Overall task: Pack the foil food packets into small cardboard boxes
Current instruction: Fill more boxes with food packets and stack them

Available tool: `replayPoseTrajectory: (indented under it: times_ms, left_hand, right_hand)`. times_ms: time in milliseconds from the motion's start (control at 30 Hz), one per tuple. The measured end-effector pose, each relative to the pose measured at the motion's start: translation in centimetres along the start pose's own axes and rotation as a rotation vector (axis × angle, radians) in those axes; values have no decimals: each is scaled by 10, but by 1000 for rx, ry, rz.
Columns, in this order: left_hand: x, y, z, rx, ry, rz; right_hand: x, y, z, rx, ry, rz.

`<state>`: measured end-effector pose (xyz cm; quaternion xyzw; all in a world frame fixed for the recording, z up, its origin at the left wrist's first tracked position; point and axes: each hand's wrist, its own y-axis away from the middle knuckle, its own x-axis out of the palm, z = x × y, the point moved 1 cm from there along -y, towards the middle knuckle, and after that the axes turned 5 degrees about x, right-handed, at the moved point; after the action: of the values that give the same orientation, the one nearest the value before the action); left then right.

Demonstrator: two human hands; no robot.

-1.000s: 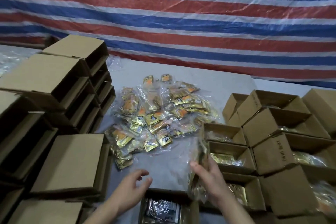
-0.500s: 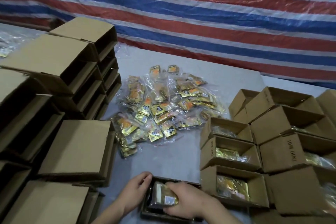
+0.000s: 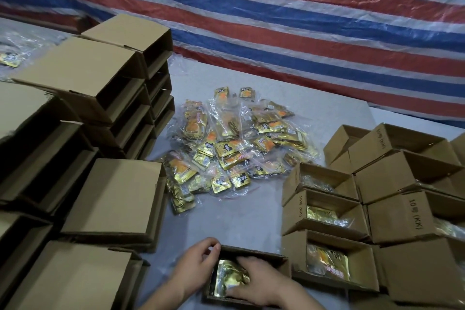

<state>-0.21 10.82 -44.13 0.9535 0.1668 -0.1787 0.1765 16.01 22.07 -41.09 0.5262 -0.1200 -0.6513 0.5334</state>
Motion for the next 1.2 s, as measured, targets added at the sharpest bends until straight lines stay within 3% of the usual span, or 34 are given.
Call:
replayPoseTrajectory:
  times_ms: [100, 233, 500, 567, 733, 867, 1067, 1200]
  left_hand:
    - [0, 0, 0, -9, -11, -15]
    - [2, 1, 2, -9, -12, -21]
    - [7, 1, -8, -82, 59, -20]
    - [9, -1, -12, -92, 40, 8]
    - [12, 2, -24, 21, -97, 53]
    - [19, 12, -27, 62, -124, 59]
    - [43, 43, -38, 13, -125, -22]
    - [73, 74, -40, 166, -259, -135]
  right_hand:
    - [-3, 4, -1, 71, -20, -112]
    - [8, -4, 7, 174, -13, 11]
    - [2, 6, 15, 176, -39, -27]
    - [-2, 17, 7, 112, -27, -159]
    - [3, 51, -19, -66, 28, -797]
    - [21, 62, -36, 51, 109, -764]
    - [47, 78, -55, 21, 155, -856]
    - [63, 98, -77, 25, 142, -951]
